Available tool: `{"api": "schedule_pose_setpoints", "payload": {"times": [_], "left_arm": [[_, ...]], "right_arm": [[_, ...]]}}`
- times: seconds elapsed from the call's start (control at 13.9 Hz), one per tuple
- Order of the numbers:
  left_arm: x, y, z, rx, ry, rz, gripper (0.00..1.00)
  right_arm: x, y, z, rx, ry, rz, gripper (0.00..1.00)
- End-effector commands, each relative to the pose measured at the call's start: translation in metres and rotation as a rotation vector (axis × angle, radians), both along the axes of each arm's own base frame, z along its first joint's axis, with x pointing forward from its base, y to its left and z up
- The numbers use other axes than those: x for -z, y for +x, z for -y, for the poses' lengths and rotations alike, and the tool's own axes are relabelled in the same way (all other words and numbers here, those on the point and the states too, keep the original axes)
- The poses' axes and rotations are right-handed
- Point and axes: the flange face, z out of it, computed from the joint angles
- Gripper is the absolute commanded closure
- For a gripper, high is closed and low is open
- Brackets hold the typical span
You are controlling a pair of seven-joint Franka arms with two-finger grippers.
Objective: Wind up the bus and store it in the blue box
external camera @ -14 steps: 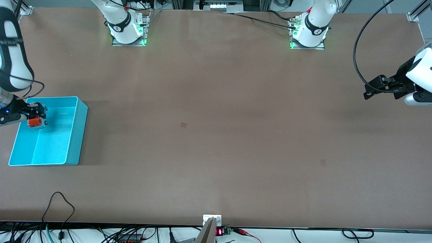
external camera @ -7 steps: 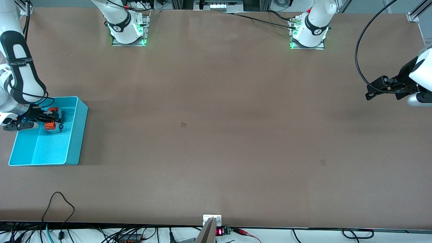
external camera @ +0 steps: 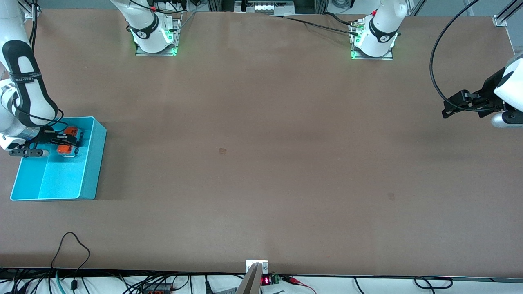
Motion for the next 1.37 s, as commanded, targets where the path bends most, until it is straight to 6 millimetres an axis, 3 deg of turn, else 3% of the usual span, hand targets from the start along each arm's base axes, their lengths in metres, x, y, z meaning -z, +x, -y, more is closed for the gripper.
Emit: {"api": "schedule_pose_setpoints", "payload": {"times": [0.0, 0.22, 0.36, 0.5, 0.65, 0.79, 0.94, 1.01, 1.3], "left_arm": [[-0.007, -0.006, -0.002, 0.013, -0.008, 0.011, 0.0], [-0.006, -0.007, -0.002, 0.012, 0.001, -0.003, 0.0], [-0.003, -0.007, -0.004, 0.012, 0.006, -0.012, 0.0], [-0.003, -0.007, -0.004, 0.012, 0.007, -0.009, 0.0], [-0.003, -0.007, -0.003, 0.014, 0.007, -0.008, 0.0], [-0.003, -0.007, -0.003, 0.014, 0.007, -0.006, 0.0], [-0.004, -0.007, -0.003, 0.014, 0.006, -0.005, 0.0], [-0.005, -0.007, -0.003, 0.014, 0.006, -0.003, 0.0], [-0.004, -0.007, 0.0, 0.018, 0.006, -0.005, 0.0]], "right_arm": [[-0.028, 0.009, -0.001, -0.01, -0.002, 0.031, 0.0], [-0.092, 0.023, -0.008, -0.056, -0.003, 0.044, 0.0], [-0.147, 0.032, -0.012, -0.105, -0.032, 0.062, 0.0], [-0.214, 0.05, -0.052, -0.213, -0.048, 0.022, 0.0], [-0.287, 0.057, -0.096, -0.216, -0.091, -0.014, 0.0], [-0.334, 0.052, -0.17, -0.181, -0.108, -0.077, 0.0], [-0.371, 0.04, -0.234, -0.12, -0.124, -0.049, 0.0], [-0.379, 0.034, -0.248, -0.123, -0.122, -0.047, 0.0], [-0.384, 0.021, -0.267, -0.125, -0.081, -0.061, 0.0]]}}
